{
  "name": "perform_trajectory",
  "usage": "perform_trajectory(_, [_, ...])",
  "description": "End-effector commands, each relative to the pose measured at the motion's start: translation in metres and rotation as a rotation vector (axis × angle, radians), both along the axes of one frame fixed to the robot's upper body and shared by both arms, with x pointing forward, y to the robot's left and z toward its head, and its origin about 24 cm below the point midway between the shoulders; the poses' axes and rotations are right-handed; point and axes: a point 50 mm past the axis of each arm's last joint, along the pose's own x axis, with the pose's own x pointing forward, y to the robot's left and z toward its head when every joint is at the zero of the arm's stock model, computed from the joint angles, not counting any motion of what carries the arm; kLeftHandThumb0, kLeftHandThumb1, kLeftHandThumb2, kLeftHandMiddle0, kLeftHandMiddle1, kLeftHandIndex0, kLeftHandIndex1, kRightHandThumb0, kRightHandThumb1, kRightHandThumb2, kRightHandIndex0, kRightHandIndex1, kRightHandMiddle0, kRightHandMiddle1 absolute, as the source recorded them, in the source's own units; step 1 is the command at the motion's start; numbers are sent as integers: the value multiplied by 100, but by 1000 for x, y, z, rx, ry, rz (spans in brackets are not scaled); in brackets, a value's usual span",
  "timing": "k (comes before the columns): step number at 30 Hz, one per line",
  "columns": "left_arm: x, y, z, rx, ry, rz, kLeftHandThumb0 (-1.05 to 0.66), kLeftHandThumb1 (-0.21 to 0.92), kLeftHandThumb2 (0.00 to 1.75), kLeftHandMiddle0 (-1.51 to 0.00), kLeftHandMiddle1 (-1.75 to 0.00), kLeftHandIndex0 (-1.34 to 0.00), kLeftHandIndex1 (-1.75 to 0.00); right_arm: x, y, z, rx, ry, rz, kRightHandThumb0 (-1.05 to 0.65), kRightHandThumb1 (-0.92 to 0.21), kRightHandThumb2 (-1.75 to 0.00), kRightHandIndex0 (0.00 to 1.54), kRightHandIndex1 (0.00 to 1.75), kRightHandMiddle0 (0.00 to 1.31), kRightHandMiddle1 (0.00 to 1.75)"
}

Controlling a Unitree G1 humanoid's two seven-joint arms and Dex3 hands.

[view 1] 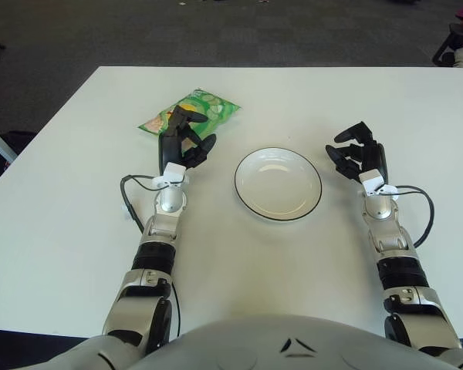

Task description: Put the snack into the plate.

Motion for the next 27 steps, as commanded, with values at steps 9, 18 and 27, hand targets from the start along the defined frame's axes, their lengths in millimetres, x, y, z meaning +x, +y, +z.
perform_trajectory(9, [1, -2, 3, 192, -170, 38, -8, 92, 22, -55, -142, -48, -134, 0, -4, 1, -28, -11, 0, -35, -92, -39, 95, 52, 33, 159])
perform_trajectory(18, [3, 0, 1, 436, -294, 69, -1, 92, 26, -42, -127, -47, -149, 0, -4, 1, -36, -11, 0, -35, -92, -39, 95, 52, 33, 160])
perform_trajectory(27, [8, 14, 1, 709, -315, 93, -40, 92, 22, -53, -18, -41, -94, 0, -5, 1, -46, -10, -3, -35, -92, -39, 95, 51, 33, 160])
